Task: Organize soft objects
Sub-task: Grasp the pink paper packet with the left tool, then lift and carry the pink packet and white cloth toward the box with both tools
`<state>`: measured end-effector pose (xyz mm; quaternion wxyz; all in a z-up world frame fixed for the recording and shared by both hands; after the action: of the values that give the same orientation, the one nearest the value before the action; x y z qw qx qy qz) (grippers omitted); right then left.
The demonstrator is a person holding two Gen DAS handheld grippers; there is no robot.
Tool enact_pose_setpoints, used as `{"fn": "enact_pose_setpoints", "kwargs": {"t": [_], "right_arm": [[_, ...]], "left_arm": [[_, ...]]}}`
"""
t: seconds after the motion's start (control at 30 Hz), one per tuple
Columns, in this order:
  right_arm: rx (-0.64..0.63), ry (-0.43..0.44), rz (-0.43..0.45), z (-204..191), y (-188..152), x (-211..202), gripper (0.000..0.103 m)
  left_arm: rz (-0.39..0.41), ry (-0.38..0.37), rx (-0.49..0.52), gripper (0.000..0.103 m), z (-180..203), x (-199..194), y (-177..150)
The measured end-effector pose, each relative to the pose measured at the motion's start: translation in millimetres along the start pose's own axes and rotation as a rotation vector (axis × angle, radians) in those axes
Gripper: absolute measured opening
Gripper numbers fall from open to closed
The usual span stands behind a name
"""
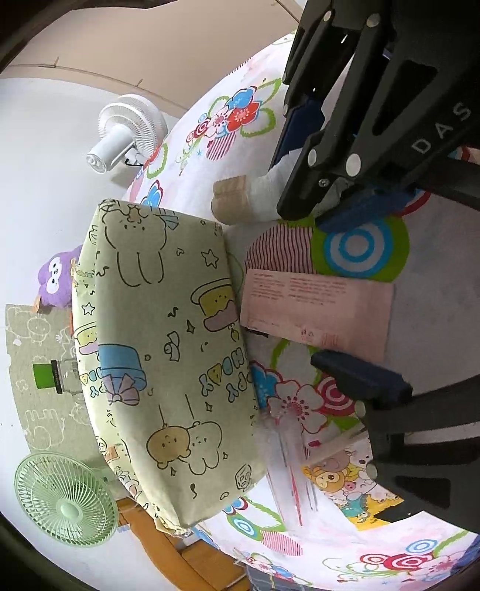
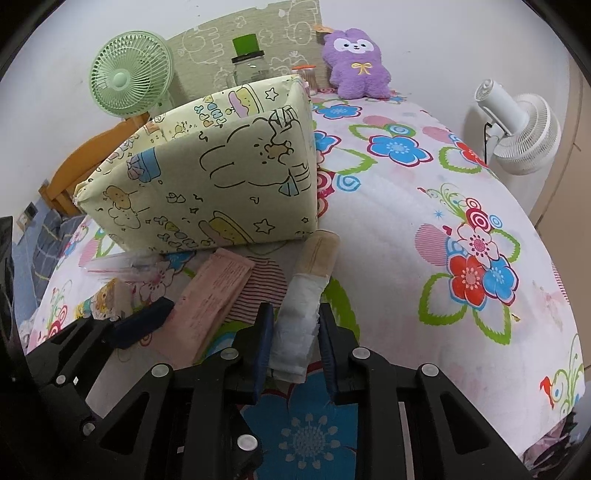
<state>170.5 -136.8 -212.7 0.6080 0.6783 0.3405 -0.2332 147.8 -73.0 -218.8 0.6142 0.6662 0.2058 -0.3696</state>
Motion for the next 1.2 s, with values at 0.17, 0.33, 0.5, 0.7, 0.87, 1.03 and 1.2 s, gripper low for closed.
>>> {"fn": "enact_pose_setpoints", "kwargs": {"t": [0.17, 0.33, 0.5, 0.7, 0.87, 1.03, 1.2], "right_arm": [[0.012, 0.006, 0.002, 0.7, 0.0, -2.1, 0.027], [0.012, 0.005, 0.004, 1.3, 0.9, -3.2, 0.027], [0.028, 0.011, -0.002, 4.1, -0.2, -4.1, 0.027], [0.031, 0.012, 0.013, 4.5, -1.8, -14.2, 0.027], [0.023, 0.020, 0.043, -0.2, 0.2, -28.5, 0.027], [0.012, 0.028, 0.070, -5.7, 2.8, -41.2, 0.027], [0.002, 0.039, 0.101, -11.9, 7.5, -54.1, 0.025]], "left_arm": [[0.004, -0.005, -0.006, 0.044, 0.7, -0.9, 3.0], [-0.004, -0.001, -0.019, 0.040, 0.4, 0.4, 4.4], [-0.011, 0.009, -0.028, 0.039, 1.3, -0.6, 3.8], [0.011, 0.014, -0.032, 0.039, 3.7, -13.0, 2.3], [0.045, 0.023, -0.039, 0.039, 3.4, -30.7, 2.6], [0.074, 0.030, -0.049, 0.039, 3.5, -46.4, 3.2], [0.103, 0.035, -0.060, 0.039, 1.7, -58.4, 6.9]]}}
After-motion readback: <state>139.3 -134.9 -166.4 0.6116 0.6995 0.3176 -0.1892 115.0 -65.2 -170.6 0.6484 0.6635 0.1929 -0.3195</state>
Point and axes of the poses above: each gripper's, at about its wrist camera, not at the fingertips, and x roughly the way its jaws point, z to its right, y to its top, the point moved 9 cm from there along x, roughly the way its jaws point, and after that the axes turned 4 degrees about z, right-handed, at the moved point
